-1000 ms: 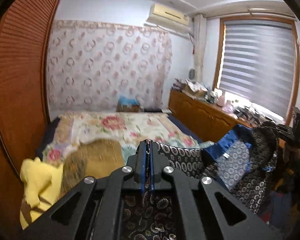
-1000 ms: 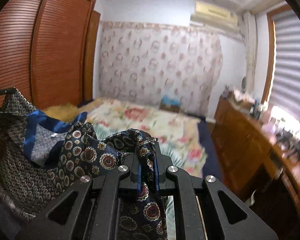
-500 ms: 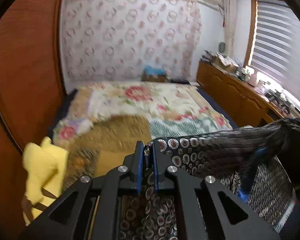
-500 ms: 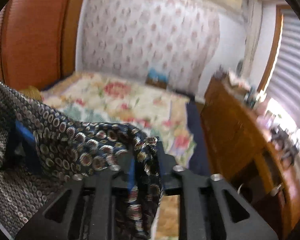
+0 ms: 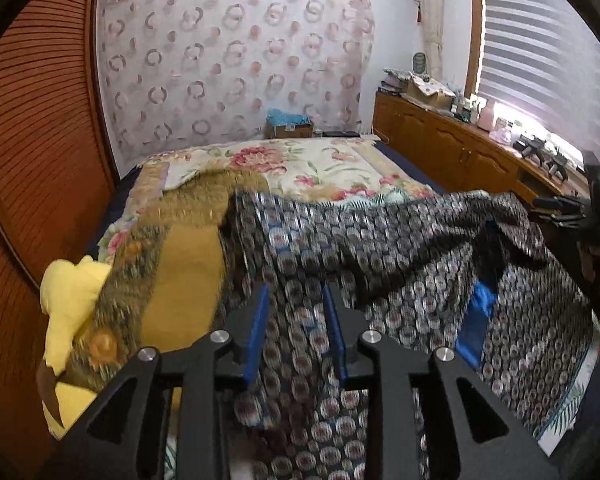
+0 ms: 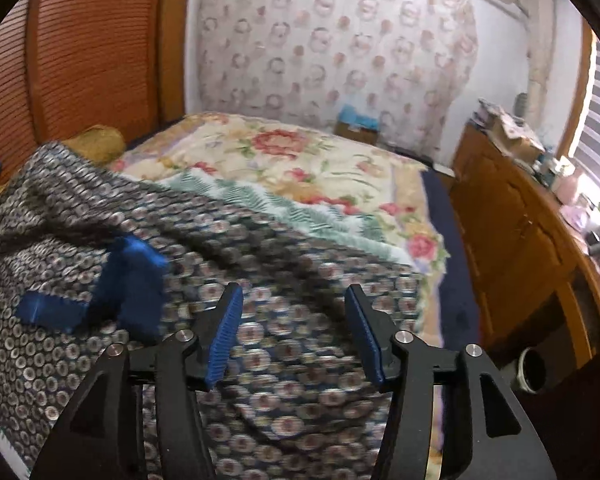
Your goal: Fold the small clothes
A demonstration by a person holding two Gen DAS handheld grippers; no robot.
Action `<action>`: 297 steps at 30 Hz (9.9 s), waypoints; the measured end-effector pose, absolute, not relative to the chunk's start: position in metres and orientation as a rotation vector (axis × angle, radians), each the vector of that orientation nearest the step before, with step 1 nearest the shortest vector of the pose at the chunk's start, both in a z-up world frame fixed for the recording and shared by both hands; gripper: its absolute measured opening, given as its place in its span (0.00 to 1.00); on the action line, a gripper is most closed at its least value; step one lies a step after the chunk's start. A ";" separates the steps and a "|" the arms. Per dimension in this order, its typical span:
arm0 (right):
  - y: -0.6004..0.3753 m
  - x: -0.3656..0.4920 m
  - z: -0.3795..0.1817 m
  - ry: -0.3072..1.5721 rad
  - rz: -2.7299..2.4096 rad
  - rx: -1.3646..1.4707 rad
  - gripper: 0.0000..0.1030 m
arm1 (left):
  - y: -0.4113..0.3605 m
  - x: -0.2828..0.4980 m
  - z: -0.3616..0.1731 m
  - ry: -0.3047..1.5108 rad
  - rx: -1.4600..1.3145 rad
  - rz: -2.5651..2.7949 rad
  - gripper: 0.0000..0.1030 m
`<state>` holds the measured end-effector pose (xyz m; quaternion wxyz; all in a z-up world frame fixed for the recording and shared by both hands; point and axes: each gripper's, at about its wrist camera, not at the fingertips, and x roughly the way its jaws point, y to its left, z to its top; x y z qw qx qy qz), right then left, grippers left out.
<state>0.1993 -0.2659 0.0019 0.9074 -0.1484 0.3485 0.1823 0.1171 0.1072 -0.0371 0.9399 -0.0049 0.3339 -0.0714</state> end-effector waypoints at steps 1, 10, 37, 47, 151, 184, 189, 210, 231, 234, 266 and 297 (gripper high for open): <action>-0.261 0.199 -0.001 0.723 0.391 -0.311 0.54 | 0.109 0.112 -0.040 0.682 -0.015 -0.144 0.25; -0.280 0.171 -0.023 0.739 0.346 -0.281 0.62 | 0.126 0.097 -0.066 0.724 -0.019 -0.098 0.26; -0.356 0.157 -0.043 0.809 0.151 -0.197 0.63 | 0.124 0.114 -0.066 0.724 0.005 -0.075 0.00; -0.365 0.162 -0.034 0.799 0.160 -0.145 0.63 | 0.108 0.079 -0.006 0.554 -0.145 -0.238 0.00; -0.385 0.271 -0.032 0.779 0.027 0.038 0.03 | 0.129 0.007 -0.092 0.723 -0.171 -0.048 0.29; -0.234 0.094 -0.060 0.850 0.503 -0.326 0.73 | 0.136 0.023 -0.120 0.811 -0.148 0.013 0.35; -0.225 0.079 -0.065 0.858 0.531 -0.316 0.74 | 0.140 0.026 -0.124 0.827 -0.172 0.006 0.36; -0.228 0.069 -0.078 0.895 0.493 -0.290 0.86 | 0.137 0.056 -0.122 0.875 -0.159 -0.037 0.36; -0.231 0.069 -0.074 0.881 0.485 -0.268 0.84 | 0.091 0.040 -0.040 0.649 -0.191 -0.292 0.00; -0.245 0.068 -0.064 0.860 0.469 -0.249 0.73 | 0.068 0.046 -0.020 0.617 -0.167 -0.353 0.00; -0.367 0.034 0.007 0.719 0.309 -0.110 0.46 | -0.144 0.107 0.030 0.608 0.109 -0.582 0.25; -0.284 0.054 -0.009 0.744 0.417 -0.207 0.46 | -0.045 0.079 -0.056 0.763 0.017 -0.375 0.27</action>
